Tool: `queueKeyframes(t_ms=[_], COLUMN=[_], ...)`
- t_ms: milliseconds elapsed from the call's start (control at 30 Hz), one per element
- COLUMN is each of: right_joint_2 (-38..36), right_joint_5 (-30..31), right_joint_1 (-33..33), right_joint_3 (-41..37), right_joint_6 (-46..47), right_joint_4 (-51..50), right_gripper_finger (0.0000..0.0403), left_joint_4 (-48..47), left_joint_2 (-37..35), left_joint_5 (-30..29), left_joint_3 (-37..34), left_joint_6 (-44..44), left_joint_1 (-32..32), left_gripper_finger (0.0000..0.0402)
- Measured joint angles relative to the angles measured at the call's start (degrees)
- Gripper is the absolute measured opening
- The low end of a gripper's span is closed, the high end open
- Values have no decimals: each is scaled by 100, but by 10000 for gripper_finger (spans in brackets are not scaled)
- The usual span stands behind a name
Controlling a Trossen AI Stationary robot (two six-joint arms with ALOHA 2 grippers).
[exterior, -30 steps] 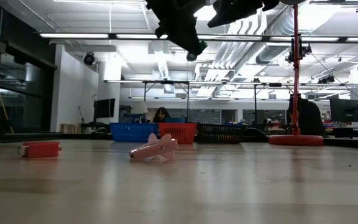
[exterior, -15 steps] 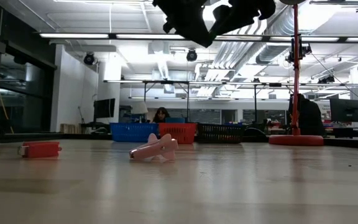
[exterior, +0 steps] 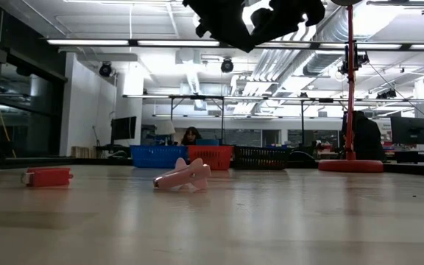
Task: Pick and place Stapler, Stapler remover, tape
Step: Put the green stapler into the black basket
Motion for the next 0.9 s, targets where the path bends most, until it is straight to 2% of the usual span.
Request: queueKeyframes(t_ms=[400,733,900], right_joint_2=[0,0,-4], right_joint_5=[21,-1,2], right_joint_1=[2,2,2], right_joint_3=[0,0,0], right_joint_6=[2,2,0], right_joint_4=[-35,-39,-30], right_gripper_finger=[97,85,50], left_joint_4=[-40,-40,-40], left_joint_2=[0,0,0], left_joint_5=[33,44,48], left_joint_3=[0,0,0], left_joint_6=[-22,-24,-72], left_joint_1=[1,4,4], left_gripper_finger=[65,65,65])
